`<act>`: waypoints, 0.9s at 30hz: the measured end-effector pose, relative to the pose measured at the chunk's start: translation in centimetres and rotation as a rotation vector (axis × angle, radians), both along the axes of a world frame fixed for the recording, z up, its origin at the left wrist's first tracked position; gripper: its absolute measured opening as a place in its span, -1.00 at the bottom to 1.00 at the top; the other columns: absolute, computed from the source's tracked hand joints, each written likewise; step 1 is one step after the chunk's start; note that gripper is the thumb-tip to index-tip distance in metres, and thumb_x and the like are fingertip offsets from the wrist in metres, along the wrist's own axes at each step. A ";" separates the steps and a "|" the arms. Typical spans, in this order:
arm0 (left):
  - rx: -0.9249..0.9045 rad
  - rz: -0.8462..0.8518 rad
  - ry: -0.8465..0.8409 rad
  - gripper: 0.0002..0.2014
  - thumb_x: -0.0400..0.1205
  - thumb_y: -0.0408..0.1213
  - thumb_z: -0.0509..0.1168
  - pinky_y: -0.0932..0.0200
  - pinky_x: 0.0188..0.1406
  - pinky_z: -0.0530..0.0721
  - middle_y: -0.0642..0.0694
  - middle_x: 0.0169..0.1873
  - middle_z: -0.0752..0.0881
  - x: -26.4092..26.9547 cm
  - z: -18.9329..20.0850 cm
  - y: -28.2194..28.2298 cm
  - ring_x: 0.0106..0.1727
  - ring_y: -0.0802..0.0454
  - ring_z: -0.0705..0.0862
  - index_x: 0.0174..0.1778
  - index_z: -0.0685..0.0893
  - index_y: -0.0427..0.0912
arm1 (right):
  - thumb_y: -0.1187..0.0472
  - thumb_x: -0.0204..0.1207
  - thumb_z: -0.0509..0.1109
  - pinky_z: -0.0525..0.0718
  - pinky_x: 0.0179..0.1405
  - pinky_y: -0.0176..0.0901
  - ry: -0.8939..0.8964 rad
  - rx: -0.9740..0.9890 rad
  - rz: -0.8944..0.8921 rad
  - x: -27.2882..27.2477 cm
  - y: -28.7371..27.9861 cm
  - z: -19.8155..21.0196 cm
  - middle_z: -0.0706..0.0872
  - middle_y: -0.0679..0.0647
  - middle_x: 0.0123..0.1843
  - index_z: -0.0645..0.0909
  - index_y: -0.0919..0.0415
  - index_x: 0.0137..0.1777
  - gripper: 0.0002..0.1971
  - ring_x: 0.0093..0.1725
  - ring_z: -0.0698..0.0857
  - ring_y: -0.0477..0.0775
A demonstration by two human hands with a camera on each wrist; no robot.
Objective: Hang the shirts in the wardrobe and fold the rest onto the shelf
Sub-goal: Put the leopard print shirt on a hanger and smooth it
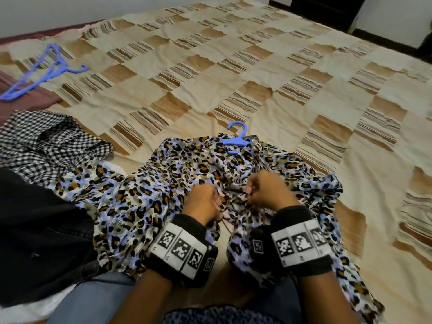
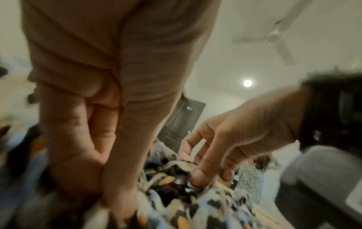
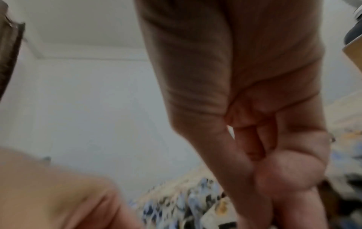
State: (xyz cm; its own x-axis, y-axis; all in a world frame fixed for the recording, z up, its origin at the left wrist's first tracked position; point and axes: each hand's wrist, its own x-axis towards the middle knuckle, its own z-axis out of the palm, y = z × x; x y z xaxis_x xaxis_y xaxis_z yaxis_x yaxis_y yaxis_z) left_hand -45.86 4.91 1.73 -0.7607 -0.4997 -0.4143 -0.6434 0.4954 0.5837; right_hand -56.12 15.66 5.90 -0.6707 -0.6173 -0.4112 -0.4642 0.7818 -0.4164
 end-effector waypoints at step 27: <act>-0.327 -0.092 -0.199 -0.83 0.57 -0.29 0.32 0.01 0.17 0.61 -0.18 0.07 0.70 0.4 -1.8 1.9 0.16 -0.14 0.65 0.04 0.69 -0.22 | 0.28 0.59 0.31 0.54 0.24 0.01 0.190 0.278 0.074 3.2 -1.4 -2.6 0.67 0.13 0.22 0.57 0.21 0.23 -0.77 0.25 0.64 0.17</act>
